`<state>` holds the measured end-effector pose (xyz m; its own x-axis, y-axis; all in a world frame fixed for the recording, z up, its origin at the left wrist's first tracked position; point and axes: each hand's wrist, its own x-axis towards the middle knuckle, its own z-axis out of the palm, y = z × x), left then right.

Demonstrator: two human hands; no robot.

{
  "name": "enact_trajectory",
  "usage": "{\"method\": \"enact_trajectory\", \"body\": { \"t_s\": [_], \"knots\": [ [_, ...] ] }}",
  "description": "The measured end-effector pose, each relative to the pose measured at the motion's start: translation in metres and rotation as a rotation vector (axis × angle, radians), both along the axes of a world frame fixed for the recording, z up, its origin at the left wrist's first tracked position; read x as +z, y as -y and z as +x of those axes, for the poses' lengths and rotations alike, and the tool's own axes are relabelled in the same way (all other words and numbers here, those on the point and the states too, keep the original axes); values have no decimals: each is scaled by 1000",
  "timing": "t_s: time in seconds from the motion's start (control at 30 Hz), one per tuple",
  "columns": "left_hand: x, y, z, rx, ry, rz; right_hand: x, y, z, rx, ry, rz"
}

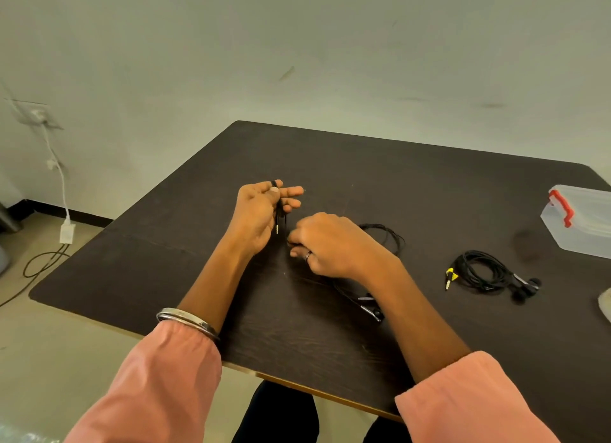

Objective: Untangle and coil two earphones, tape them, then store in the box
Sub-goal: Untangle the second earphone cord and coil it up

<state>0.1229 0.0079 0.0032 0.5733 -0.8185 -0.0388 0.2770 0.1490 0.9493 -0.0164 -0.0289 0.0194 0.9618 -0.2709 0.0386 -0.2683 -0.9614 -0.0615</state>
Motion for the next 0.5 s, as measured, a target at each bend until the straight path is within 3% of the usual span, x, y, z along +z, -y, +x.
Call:
{"method": "enact_trajectory", "body": {
  "t_s": [0.17,0.5],
  "knots": [
    [0,2,-6,-8,-25,-25,2,3,-3,-17,9,4],
    [9,-4,8,123,-383,-107,5,8,-8,-65,-4,72]
  ]
}}
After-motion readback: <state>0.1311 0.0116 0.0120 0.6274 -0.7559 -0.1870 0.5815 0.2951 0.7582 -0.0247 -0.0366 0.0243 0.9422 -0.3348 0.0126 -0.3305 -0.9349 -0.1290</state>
